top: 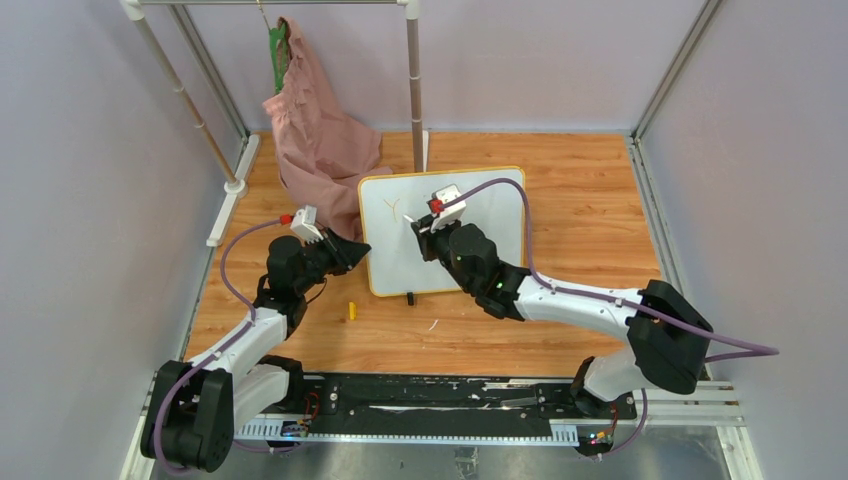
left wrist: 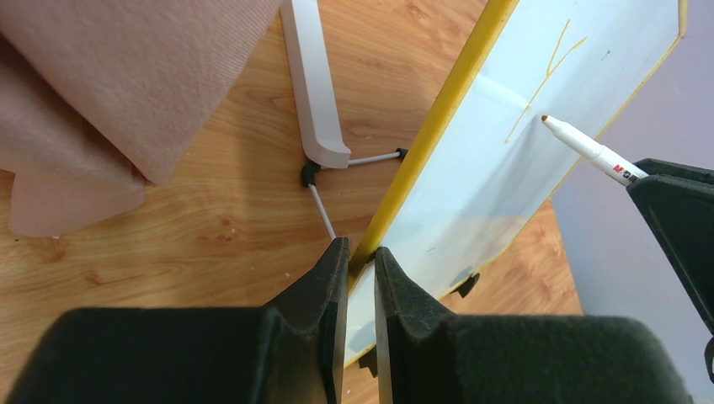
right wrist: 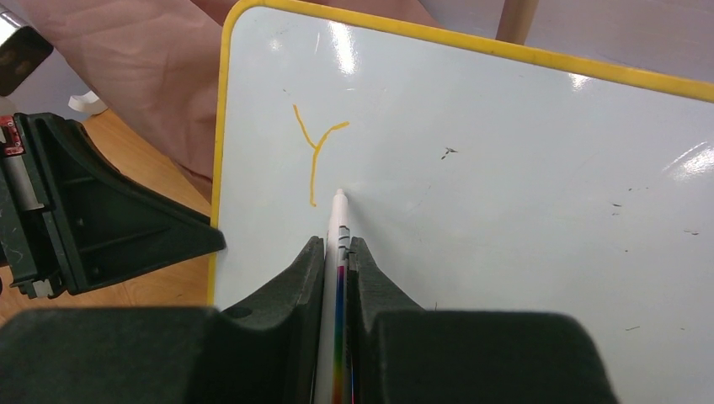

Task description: Write a sentence on the whiteboard

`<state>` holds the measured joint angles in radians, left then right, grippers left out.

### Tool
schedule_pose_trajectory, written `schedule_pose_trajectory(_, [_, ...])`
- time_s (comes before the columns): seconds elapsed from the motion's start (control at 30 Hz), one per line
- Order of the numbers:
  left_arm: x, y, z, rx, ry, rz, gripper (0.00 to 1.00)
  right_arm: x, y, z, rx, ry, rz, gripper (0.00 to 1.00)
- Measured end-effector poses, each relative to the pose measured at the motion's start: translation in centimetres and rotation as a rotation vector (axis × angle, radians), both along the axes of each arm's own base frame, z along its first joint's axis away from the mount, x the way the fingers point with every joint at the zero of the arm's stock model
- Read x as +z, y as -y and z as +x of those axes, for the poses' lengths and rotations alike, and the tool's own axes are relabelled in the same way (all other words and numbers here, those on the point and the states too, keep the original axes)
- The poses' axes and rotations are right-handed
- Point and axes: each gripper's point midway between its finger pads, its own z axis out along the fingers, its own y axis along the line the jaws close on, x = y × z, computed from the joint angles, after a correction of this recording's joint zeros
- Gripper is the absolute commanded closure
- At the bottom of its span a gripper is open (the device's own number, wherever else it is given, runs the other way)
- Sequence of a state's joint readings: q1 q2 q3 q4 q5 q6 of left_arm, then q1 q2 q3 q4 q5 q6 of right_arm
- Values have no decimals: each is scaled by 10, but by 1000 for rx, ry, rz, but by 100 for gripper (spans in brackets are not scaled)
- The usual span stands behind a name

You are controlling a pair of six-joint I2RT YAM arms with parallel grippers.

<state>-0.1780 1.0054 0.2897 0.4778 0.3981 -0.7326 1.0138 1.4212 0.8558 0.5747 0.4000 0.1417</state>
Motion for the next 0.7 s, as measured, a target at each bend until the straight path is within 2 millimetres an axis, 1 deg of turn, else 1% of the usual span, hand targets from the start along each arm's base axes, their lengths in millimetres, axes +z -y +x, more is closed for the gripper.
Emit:
schedule_pose_trajectory(0.23, [0, 0, 0, 0, 0, 0, 100, -7, -2, 1, 0, -11, -17, 100])
schedule_pose_trajectory(0.7, [0, 0, 0, 1, 0, 0, 100, -10, 0, -1, 4, -24, -33, 100])
